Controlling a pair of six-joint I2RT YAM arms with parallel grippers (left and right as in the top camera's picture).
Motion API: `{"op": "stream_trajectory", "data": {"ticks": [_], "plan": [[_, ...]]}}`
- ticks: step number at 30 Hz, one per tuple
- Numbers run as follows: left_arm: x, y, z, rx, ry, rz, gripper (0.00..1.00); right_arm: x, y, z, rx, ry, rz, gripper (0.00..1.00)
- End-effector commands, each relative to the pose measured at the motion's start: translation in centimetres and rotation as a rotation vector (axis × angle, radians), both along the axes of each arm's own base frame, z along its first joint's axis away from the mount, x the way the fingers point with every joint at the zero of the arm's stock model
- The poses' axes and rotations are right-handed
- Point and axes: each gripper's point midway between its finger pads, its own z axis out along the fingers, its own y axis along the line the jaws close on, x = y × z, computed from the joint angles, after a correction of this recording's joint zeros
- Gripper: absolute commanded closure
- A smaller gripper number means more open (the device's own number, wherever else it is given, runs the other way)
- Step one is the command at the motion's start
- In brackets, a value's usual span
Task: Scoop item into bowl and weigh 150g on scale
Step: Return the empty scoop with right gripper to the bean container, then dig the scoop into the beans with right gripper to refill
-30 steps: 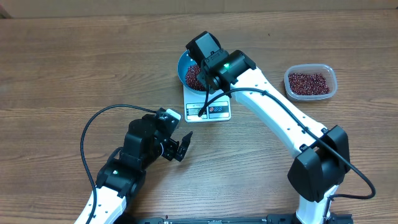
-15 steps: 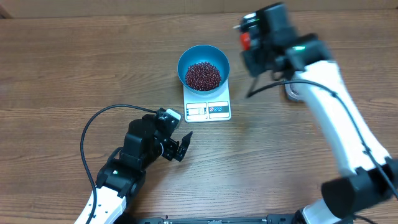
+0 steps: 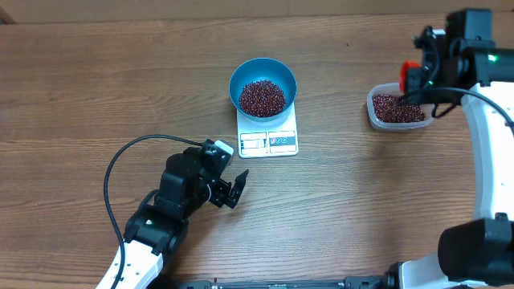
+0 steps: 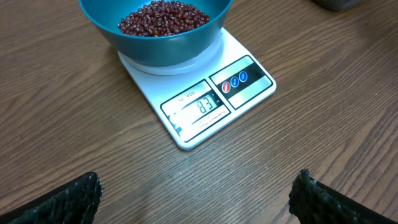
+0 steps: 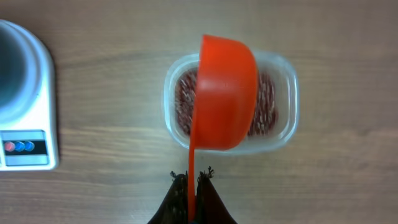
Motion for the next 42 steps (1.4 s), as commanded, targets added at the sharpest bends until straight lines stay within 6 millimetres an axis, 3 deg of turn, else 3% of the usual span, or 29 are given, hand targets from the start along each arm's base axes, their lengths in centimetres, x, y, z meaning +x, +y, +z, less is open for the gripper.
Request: {"op": "stream_trajectory", "data": {"ticks": [1,5,11,25,36,42], "plan": [[-0.3,-0.2,-0.3,-0.005,0.010,-0.011,0.00,-0.4,-0.5,-3.2,0.070,0.058,-0.018,0.96],[-0.3,-0.2,-0.3,-0.005,0.010,-0.011,0.00,-0.6,-1.6,-5.8,0.074,0.069,-0.048,0.96],[-0.3,-0.2,-0.3,-0.005,0.010,-0.011,0.00,-1.0,-1.7,-9.2,0.076,0.080,-0.052,0.96],[-0.3,-0.2,-0.3,-0.005,0.010,-0.011,0.00,-0.4,-1.5,-14.2,0.094,0.111,-0.028,0.96],[-0.3,-0.2,-0.3,-0.005,0.010,-0.011,0.00,-0.2,2.6,-13.4,0.325,0.088,0.051,0.96],[-0.3,-0.2,-0.3,-0.005,0.010,-0.011,0.01,-0.2,3.3,-13.1,0.381,0.085,0.054,0.96]]}}
